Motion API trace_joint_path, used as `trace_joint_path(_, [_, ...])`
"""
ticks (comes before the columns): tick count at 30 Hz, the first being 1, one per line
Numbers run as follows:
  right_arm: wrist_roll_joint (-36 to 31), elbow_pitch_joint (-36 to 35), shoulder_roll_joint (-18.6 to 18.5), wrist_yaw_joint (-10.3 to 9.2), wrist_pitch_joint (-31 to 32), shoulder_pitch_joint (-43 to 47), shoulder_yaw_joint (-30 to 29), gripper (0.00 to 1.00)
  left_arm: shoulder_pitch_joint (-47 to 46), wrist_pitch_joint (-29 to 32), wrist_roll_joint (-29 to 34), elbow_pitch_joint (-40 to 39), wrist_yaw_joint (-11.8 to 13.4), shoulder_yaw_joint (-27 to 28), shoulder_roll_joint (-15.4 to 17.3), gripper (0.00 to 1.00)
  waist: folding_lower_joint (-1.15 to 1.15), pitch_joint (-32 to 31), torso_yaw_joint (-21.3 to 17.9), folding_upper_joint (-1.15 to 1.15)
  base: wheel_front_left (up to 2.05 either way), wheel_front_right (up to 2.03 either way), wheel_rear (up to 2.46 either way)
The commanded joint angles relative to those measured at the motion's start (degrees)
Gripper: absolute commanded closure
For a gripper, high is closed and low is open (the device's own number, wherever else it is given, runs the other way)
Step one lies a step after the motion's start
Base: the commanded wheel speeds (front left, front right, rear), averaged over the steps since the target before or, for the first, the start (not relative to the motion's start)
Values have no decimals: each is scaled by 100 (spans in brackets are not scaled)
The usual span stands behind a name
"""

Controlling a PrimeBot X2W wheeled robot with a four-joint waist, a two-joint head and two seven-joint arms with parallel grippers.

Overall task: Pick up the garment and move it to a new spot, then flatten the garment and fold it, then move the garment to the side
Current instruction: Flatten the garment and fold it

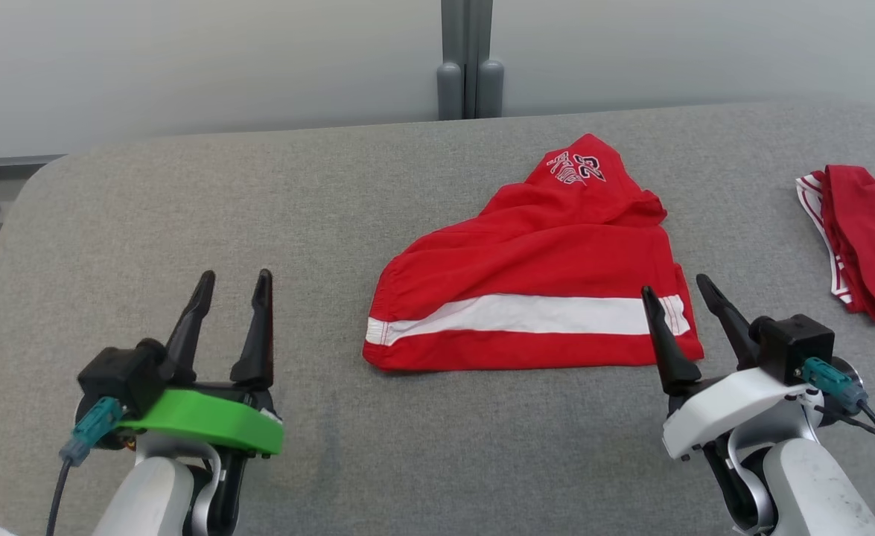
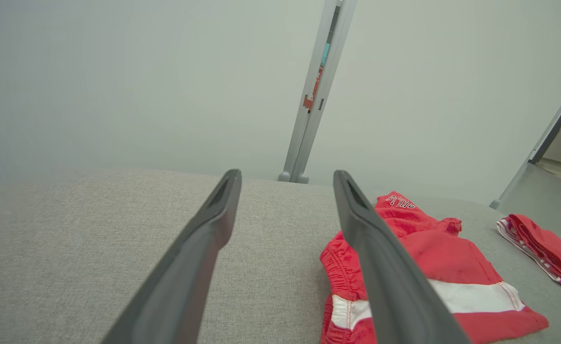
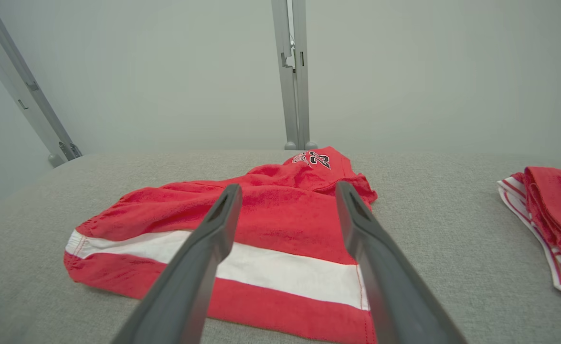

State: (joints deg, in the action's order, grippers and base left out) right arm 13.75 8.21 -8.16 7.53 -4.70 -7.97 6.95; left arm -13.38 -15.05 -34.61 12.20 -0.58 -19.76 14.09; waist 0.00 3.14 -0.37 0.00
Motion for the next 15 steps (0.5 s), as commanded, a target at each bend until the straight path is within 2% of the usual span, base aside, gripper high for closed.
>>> trace_joint_path(1, [24, 47, 9, -9, -53, 97, -25, 0, 201, -12, 207, -82, -54, 208, -59, 0, 0, -71, 56, 0, 0, 0, 0])
trace_joint_path(7, [63, 267, 9, -9, -144, 201, -214, 0, 638, -13, 843, -112, -263, 888, -274, 0, 0, -207, 59, 0, 0, 0, 0])
trace_joint_path(15, [-40, 333, -37, -9, -218, 311, -421, 0, 971, -13, 1232, 292, -464, 1343, -317, 0, 0, -370, -47, 0, 0, 0, 0])
